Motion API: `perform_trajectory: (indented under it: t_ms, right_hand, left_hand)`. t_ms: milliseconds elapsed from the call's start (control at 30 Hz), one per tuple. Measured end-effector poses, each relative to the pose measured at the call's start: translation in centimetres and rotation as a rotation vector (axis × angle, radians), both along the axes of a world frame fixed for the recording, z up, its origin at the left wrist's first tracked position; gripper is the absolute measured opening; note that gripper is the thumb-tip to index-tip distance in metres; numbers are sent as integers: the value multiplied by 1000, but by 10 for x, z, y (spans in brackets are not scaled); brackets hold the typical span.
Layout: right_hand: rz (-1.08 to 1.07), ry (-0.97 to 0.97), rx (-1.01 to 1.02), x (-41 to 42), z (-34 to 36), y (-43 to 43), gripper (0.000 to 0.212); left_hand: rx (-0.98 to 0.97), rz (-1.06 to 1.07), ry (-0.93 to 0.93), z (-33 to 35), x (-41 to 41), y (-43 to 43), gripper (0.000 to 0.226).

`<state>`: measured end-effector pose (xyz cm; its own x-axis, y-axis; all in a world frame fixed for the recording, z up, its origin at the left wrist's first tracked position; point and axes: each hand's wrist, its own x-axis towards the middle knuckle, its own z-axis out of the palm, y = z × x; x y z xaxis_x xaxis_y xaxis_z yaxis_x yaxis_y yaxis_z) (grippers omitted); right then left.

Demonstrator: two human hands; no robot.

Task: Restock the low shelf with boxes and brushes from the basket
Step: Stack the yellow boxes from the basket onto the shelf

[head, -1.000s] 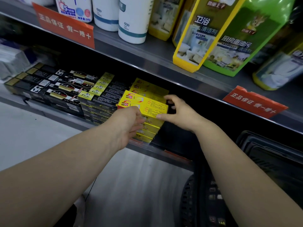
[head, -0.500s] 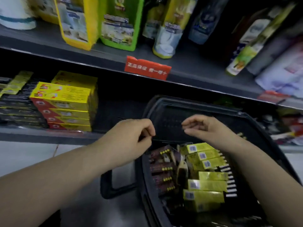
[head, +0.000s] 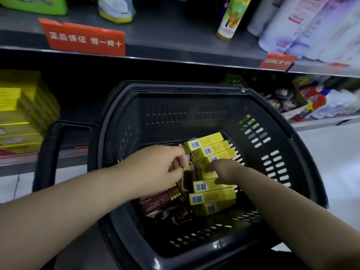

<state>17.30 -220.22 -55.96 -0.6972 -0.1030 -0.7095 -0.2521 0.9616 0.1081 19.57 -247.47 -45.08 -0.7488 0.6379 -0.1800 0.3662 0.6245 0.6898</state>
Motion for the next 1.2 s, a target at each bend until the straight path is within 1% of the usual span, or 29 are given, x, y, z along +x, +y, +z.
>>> perform_trajectory:
  t_ms: [100,133,200,267,333,433,533,633,667,733,800,867,900,933,1000,1033,1100,1167,1200]
  right_hand:
    - [224,63,95,-6,-12,-15,62]
    - [282,67,135,-7,-16,-20,57]
    - [350,52,212,-10,-21,-27,41]
    - [352,27,240,-12,-23,-31,32]
    - [290,14,216,-13,-24,-33,30]
    - [191,55,145,-10,-22,-34,33]
    - [192,105,145,-4,-18,-32,41]
    - [252,133,168,0,-17,-32,22]
    - [280,156,171,0,-14,-34,23]
    - [309,166,144,-2,-3,-37,36]
    - [237,187,39,-3,19,-41,49]
    - [106,248,-158,0,47,-49,54]
    - [54,295,-268,3,63,-56,54]
    - [14,350,-387,6,78,-63,56]
    - [-18,442,-632,14,106,-79,61]
    - [7,486,-726,19,118,-88,64]
    - [145,575,-810,30,129,-103,65]
    - [287,618,-841,39,128,-109,61]
    - [320,609,-858,40,124,-108,58]
  left_hand:
    - [-12,12,-20,-4,-8,3,13]
    - [-11,26,-27,-5,-11,3,13]
    - [-1,53,-44,-5,-15,3,12]
    - [7,70,-54,-4,-18,4,10]
    - [1,73,-54,-3,-18,5,10]
    - [-21,67,-54,-2,-14,5,11]
    - [-32,60,-63,-4,-10,5,12]
    - [-72,51,-93,-8,-6,5,12]
    - [-85,54,-110,-10,-6,4,11]
    - [-94,67,-150,-14,-5,2,9]
    - [-58,110,-209,-15,-6,2,7]
    - [17,210,-292,-17,-8,2,9]
    - [67,287,-362,-17,-8,4,14]
    - [141,390,-469,-18,-9,5,22]
    - [324,624,-766,-17,-13,8,34]
    - [405,711,-890,-16,-16,8,38]
    - [550,793,-1042,-17,-21,7,44]
    - [717,824,-1121,-15,-24,5,39]
    - [766,845,-1127,-14,-25,6,34]
